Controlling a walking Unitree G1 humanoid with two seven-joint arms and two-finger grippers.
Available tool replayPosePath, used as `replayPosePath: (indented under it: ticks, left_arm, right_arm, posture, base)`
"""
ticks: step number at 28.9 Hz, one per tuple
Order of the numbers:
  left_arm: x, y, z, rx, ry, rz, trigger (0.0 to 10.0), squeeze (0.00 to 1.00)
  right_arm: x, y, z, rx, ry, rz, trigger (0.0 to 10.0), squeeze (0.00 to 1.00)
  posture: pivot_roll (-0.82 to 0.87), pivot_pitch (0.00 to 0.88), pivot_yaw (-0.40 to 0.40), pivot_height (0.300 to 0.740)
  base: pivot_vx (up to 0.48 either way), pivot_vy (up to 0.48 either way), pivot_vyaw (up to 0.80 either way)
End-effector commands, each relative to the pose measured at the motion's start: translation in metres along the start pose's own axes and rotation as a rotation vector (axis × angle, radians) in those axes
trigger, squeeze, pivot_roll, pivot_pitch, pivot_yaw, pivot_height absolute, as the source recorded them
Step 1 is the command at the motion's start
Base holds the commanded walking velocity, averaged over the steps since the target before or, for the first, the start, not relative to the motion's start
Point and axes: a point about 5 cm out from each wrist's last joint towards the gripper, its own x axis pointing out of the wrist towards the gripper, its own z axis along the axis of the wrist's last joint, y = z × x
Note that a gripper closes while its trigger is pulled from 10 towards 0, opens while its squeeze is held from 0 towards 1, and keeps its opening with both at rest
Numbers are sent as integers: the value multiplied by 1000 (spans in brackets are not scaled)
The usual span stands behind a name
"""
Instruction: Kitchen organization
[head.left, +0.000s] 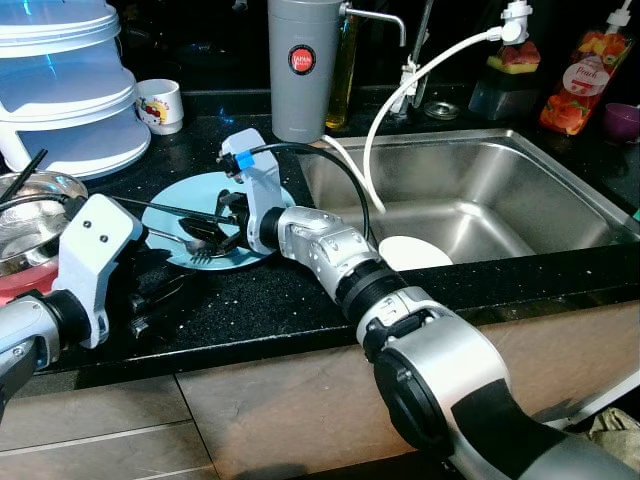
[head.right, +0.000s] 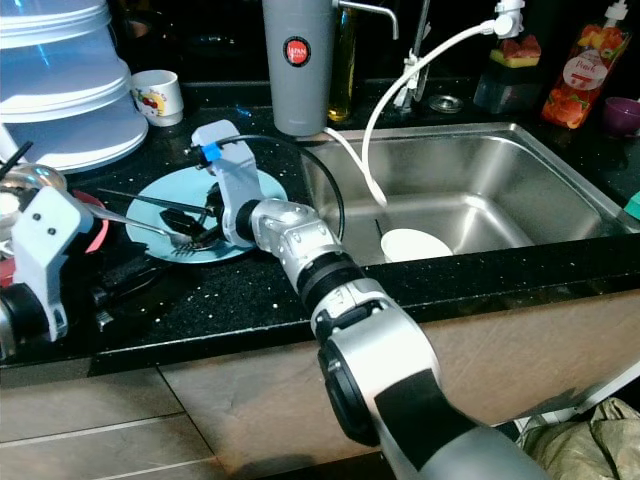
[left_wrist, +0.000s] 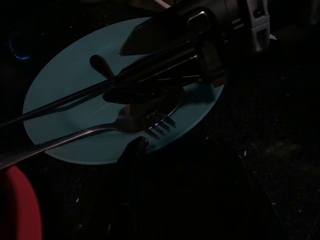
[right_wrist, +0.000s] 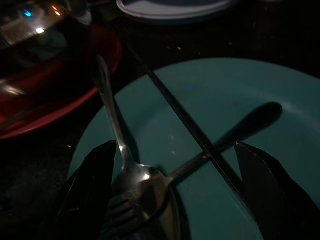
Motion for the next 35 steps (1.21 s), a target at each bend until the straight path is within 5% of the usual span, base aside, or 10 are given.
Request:
replayPosePath:
  ticks: [1,24,35]
  left_arm:
    - [0,-3,1,10,9,-19,10000,0]
    - [0,-4,2,-2,14,-48,10000,0]
    - [1,-6,2,-4,18,-60,10000,0]
  right_arm:
    - [2,3,1,-10,43,-5,10000,0]
    - [4,8,-14,53,214,-52,10000,0]
    - [3,9,-20,215,229,-49,10000,0]
  posture:
    - [91,90,-57,740]
    - [86,86,-53,740]
    - [90,85,-52,740]
  base:
    - [0,0,0]
    - [0,0,0]
    - [0,0,0]
